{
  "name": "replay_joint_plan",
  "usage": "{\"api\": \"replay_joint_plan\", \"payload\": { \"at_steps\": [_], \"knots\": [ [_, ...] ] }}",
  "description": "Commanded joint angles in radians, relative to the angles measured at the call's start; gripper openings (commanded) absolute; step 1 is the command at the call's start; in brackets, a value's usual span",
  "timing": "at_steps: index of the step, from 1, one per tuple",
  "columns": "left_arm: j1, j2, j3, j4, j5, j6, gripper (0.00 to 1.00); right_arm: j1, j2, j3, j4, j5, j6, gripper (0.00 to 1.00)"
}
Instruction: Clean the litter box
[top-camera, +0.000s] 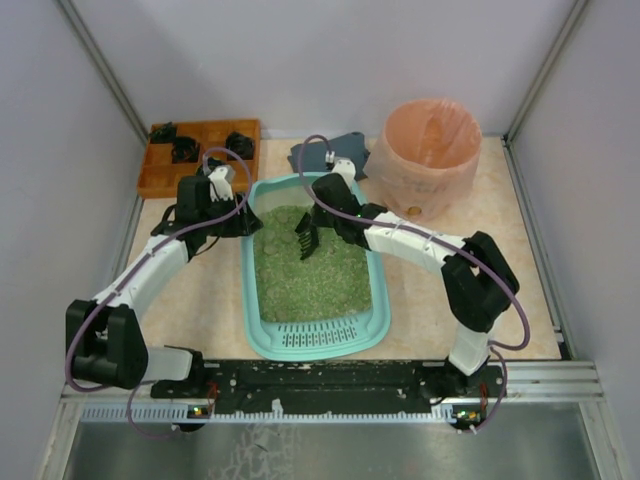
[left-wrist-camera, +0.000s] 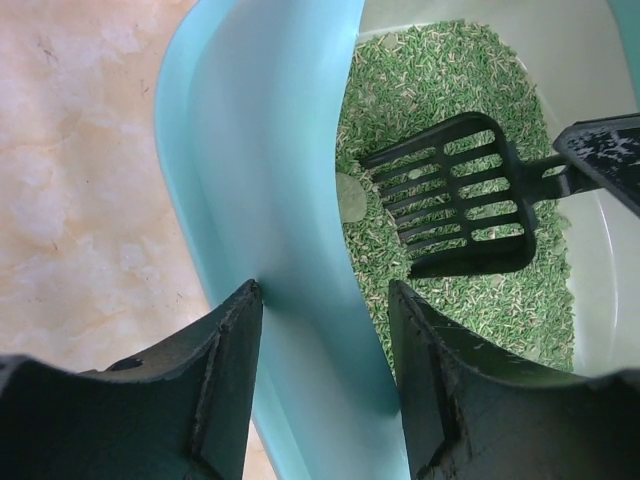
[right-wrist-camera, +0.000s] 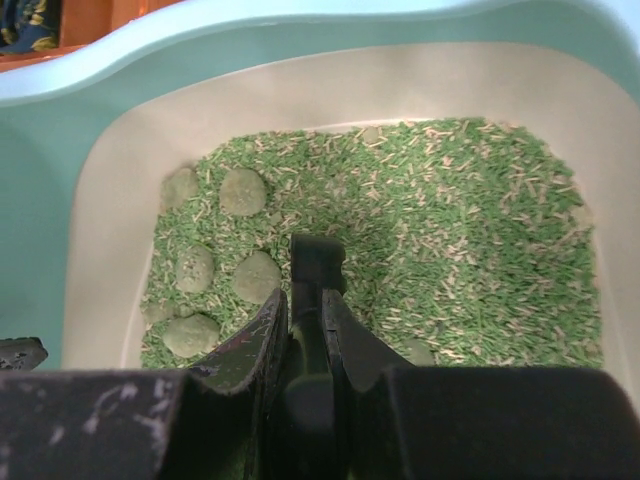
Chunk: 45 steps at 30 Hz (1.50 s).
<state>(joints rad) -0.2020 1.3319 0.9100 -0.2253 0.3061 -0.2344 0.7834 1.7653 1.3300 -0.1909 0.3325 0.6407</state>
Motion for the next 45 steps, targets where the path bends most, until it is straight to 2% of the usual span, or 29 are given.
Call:
{"api": "replay_joint_plan", "payload": {
  "at_steps": [1, 7, 14, 27, 39, 45],
  "knots": [
    [-0.005, 0.026, 0.024, -0.009, 0.072, 0.007, 0.55, 0.004, 0.021, -0.099, 0.133, -0.163, 0.047, 0.0],
    [-0.007, 0.034, 0.026, -0.011, 0.078, 0.008, 0.54, 0.007, 0.053, -0.165, 0.263, -0.325, 0.103, 0.0],
    [-0.007, 0.035, 0.027, -0.012, 0.079, 0.009, 0.54, 0.019, 0.067, -0.212, 0.36, -0.431, 0.159, 0.0],
    [-0.007, -0.048, 0.008, 0.005, -0.001, 0.013, 0.54, 0.001, -0.104, -0.319, 0.374, -0.331, 0.237, 0.0],
    [-0.006, -0.1, -0.013, 0.026, -0.041, 0.015, 0.55, -0.005, -0.223, -0.351, 0.353, -0.236, 0.257, 0.0],
    [-0.007, -0.147, -0.035, 0.057, -0.055, 0.019, 0.55, -0.039, -0.297, -0.431, 0.42, -0.263, 0.282, 0.0]
  ]
}}
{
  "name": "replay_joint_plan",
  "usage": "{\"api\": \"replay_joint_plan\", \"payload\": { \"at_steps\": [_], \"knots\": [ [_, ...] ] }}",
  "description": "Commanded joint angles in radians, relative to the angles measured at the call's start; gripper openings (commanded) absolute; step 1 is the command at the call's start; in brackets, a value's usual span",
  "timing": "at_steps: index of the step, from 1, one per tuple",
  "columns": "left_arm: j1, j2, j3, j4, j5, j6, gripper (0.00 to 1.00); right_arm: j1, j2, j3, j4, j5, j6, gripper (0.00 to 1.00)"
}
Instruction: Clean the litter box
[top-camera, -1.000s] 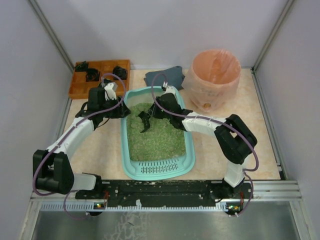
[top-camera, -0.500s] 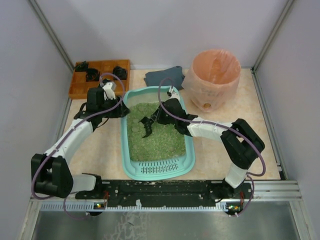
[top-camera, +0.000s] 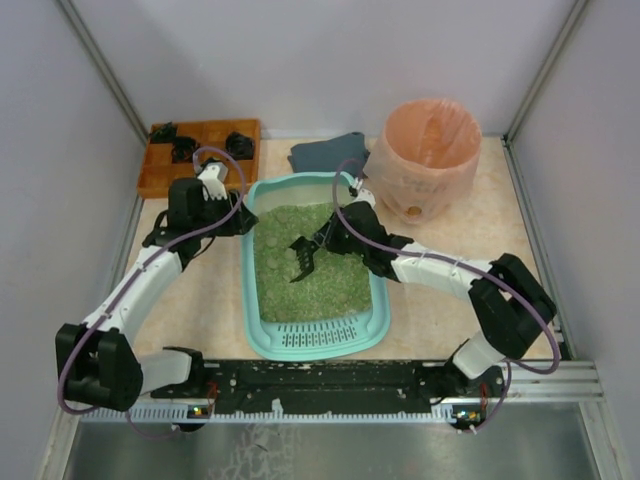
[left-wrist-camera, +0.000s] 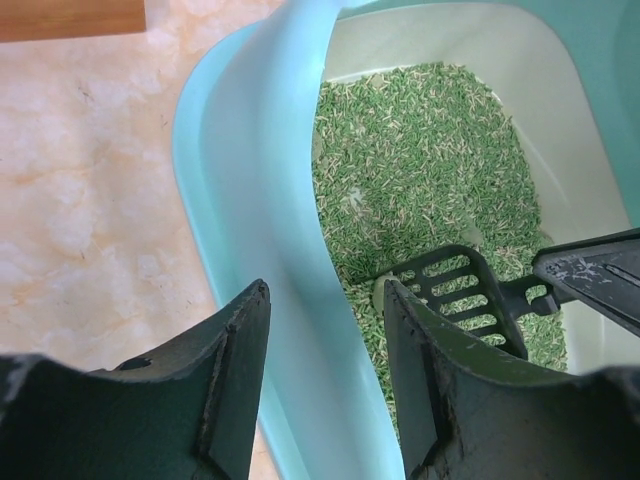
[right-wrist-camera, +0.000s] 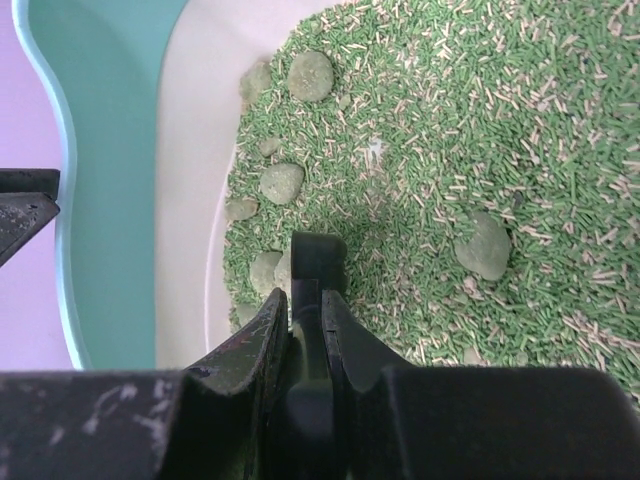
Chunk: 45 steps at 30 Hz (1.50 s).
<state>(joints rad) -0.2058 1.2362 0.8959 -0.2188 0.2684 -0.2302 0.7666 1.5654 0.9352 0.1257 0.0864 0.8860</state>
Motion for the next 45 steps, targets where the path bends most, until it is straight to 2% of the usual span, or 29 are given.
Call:
{"api": "replay_joint_plan", "payload": {
  "at_steps": [1, 12, 21, 27, 32, 36, 38, 43, 45],
  "knots": [
    [-0.003, -0.06, -0.025, 0.055, -0.021, 0.015, 0.55, -0.033, -0.108, -0.052, 0.123, -0.034, 0.042, 0.0],
    [-0.003, -0.094, -0.046, 0.074, -0.051, 0.016, 0.57, -0.109, -0.251, -0.16, 0.189, -0.085, 0.085, 0.0],
    [-0.001, -0.118, -0.061, 0.11, -0.019, 0.017, 0.57, -0.264, -0.396, -0.38, 0.471, -0.265, 0.251, 0.0],
    [-0.001, -0.129, -0.068, 0.119, -0.014, 0.018, 0.57, -0.312, -0.502, -0.434, 0.415, -0.215, 0.28, 0.0],
    [-0.001, -0.127, -0.073, 0.129, -0.006, 0.015, 0.58, -0.322, -0.495, -0.415, 0.425, -0.29, 0.297, 0.0],
    [-0.001, -0.127, -0.07, 0.124, -0.007, 0.014, 0.58, -0.368, -0.548, -0.434, 0.313, -0.224, 0.321, 0.0],
    [-0.001, -0.129, -0.073, 0.123, -0.006, 0.013, 0.59, -0.369, -0.538, -0.441, 0.355, -0.244, 0.343, 0.0],
    [-0.001, -0.113, -0.07, 0.132, 0.003, 0.006, 0.59, -0.362, -0.398, -0.391, 0.537, -0.493, 0.355, 0.0],
    [-0.001, -0.105, -0.063, 0.121, 0.009, 0.007, 0.59, -0.39, -0.432, -0.437, 0.509, -0.438, 0.375, 0.0]
  ]
}}
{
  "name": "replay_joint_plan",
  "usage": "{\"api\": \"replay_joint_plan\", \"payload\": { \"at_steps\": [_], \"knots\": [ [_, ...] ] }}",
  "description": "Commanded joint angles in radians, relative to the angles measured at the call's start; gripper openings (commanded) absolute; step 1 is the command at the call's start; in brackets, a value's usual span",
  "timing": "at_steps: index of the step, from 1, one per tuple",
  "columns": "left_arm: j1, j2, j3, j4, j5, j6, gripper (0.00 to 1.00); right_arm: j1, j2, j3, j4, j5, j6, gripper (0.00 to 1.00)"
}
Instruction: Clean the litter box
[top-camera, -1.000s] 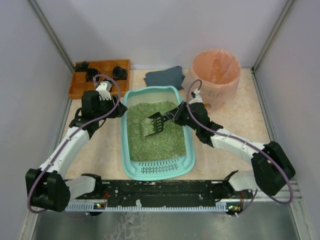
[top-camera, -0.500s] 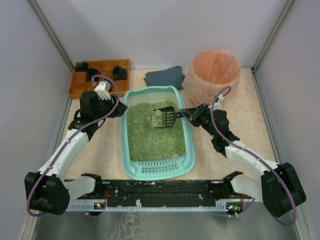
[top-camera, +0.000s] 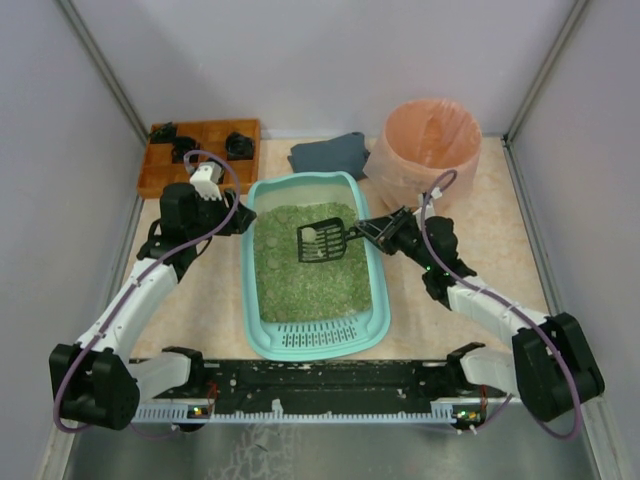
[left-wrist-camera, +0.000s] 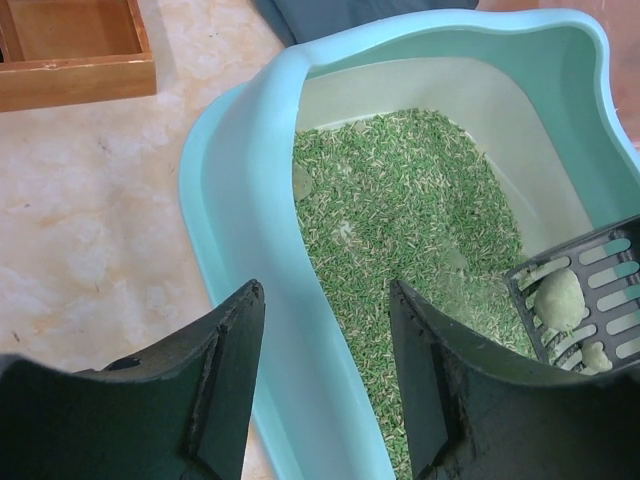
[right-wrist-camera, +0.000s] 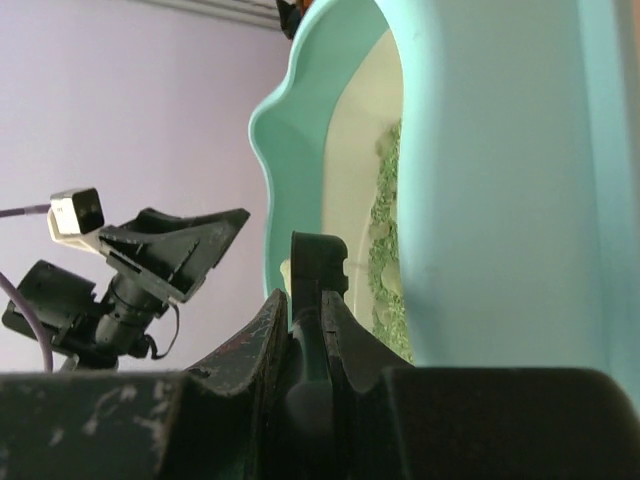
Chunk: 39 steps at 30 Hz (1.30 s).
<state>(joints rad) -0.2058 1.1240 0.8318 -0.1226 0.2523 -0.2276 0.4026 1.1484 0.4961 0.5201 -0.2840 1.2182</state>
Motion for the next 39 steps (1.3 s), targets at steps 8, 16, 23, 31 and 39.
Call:
{"api": "replay_joint_plan", "payload": {
  "at_steps": [8, 16, 23, 31, 39],
  "knots": [
    [-0.001, 0.006, -0.002, 0.042, 0.025, 0.002, 0.59, -0.001, 0.017, 0.03, 0.166, -0.1, 0.027, 0.0],
    [-0.001, 0.004, -0.012, 0.041, 0.021, -0.002, 0.59, 0.04, -0.011, 0.096, -0.038, -0.02, -0.07, 0.0],
    [-0.001, 0.014, -0.002, 0.023, 0.023, -0.002, 0.59, -0.019, -0.101, 0.007, -0.011, 0.091, -0.004, 0.0],
    [-0.001, 0.034, 0.012, 0.011, 0.022, 0.004, 0.59, -0.003, -0.017, -0.02, 0.144, 0.003, 0.057, 0.0],
    [0.0, 0.034, 0.01, 0.028, 0.023, 0.0, 0.59, 0.065, 0.013, 0.074, 0.127, -0.056, -0.043, 0.0]
  ]
}}
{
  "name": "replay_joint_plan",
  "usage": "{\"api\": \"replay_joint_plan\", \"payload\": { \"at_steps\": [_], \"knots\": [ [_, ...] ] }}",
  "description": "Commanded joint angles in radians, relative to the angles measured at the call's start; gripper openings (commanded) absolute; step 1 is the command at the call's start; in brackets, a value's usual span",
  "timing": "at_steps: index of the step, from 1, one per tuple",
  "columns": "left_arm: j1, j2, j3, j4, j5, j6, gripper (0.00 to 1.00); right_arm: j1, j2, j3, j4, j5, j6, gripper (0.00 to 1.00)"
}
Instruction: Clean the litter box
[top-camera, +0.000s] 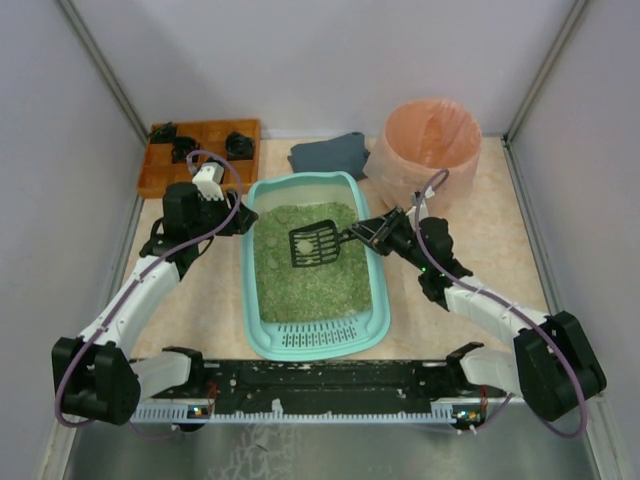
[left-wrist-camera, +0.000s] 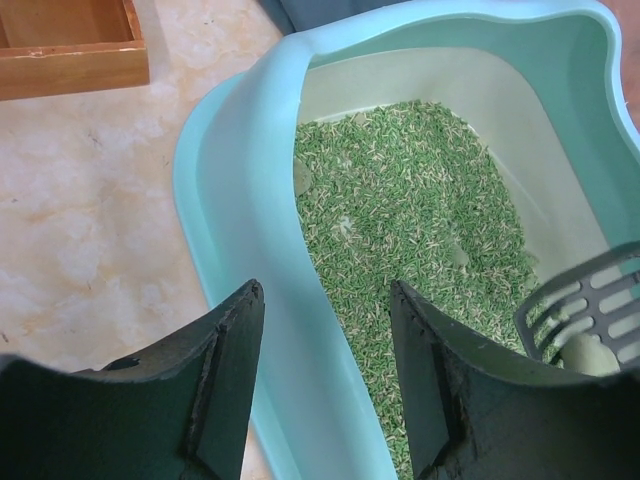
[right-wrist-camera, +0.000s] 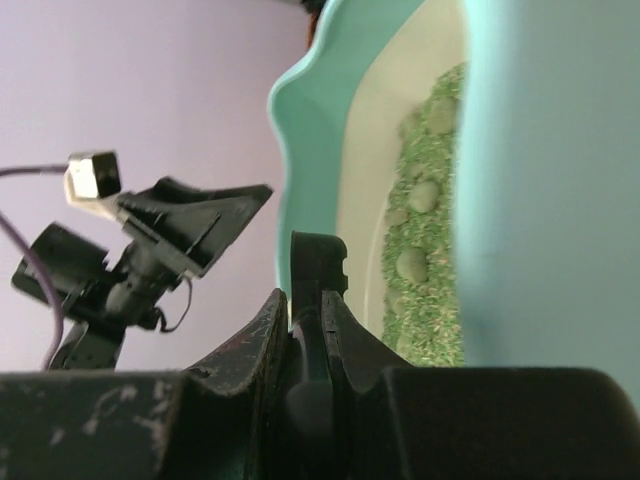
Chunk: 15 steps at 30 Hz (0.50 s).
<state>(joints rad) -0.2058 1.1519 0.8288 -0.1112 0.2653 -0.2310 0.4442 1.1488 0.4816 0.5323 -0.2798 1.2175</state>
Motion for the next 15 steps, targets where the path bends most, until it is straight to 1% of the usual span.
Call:
{"api": "replay_joint_plan", "payload": {
  "at_steps": [1, 4, 6, 9, 15],
  "knots": [
    [0.0, 0.01, 0.018, 0.008, 0.011, 0.006, 0.59, 0.002, -0.002, 0.073, 0.097, -0.038, -0.022, 0.0],
    [-0.001, -0.004, 0.01, -0.002, 0.008, 0.006, 0.59, -0.034, -0.071, 0.023, 0.029, 0.045, 0.029, 0.0],
    [0.001, -0.018, -0.004, 0.012, 0.005, 0.004, 0.6, -0.027, -0.089, 0.037, 0.013, 0.037, 0.006, 0.0],
    [0.0, -0.015, -0.005, 0.027, 0.003, 0.0, 0.6, -0.021, -0.079, 0.078, -0.007, -0.02, -0.026, 0.0],
    [0.0, -0.003, 0.006, 0.003, 0.011, 0.002, 0.59, -0.022, -0.131, 0.075, -0.086, 0.041, -0.039, 0.0]
  ]
}}
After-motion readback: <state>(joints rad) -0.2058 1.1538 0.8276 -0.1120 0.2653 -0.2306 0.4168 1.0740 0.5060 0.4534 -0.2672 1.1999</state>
